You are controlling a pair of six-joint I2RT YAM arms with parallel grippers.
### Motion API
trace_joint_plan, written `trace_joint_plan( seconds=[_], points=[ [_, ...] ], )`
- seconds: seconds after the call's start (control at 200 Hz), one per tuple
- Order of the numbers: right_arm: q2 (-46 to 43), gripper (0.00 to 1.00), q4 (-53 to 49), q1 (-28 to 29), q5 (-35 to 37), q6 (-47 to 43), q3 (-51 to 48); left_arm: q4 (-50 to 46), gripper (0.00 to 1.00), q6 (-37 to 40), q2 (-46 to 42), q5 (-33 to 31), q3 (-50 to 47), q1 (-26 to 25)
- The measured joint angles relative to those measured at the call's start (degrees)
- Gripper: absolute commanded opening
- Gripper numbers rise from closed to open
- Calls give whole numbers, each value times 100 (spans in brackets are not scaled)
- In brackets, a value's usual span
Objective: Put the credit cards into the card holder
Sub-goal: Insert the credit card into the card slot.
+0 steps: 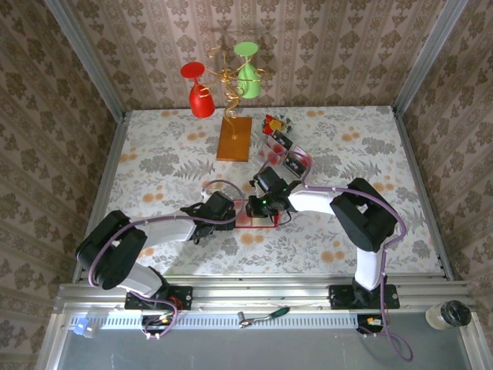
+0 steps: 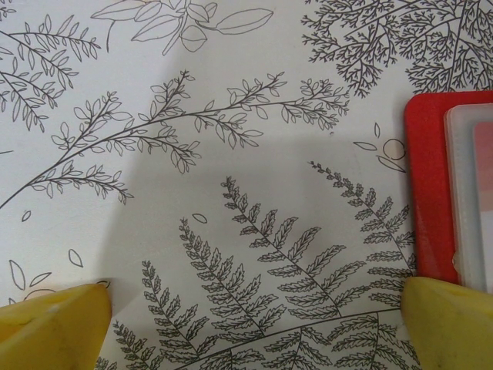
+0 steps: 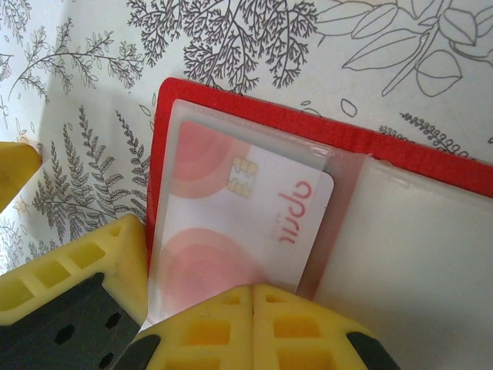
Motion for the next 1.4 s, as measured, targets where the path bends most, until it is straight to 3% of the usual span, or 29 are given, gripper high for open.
trace_joint_plan(
  seconds=[0.315, 1.4],
  points=[
    [-181, 0, -229, -310, 24, -46, 166, 35, 98, -2, -22, -15, -33, -4],
    [293, 2, -245, -28, 15, -15, 734, 42, 98, -2, -46, -17, -37, -4]
  ],
)
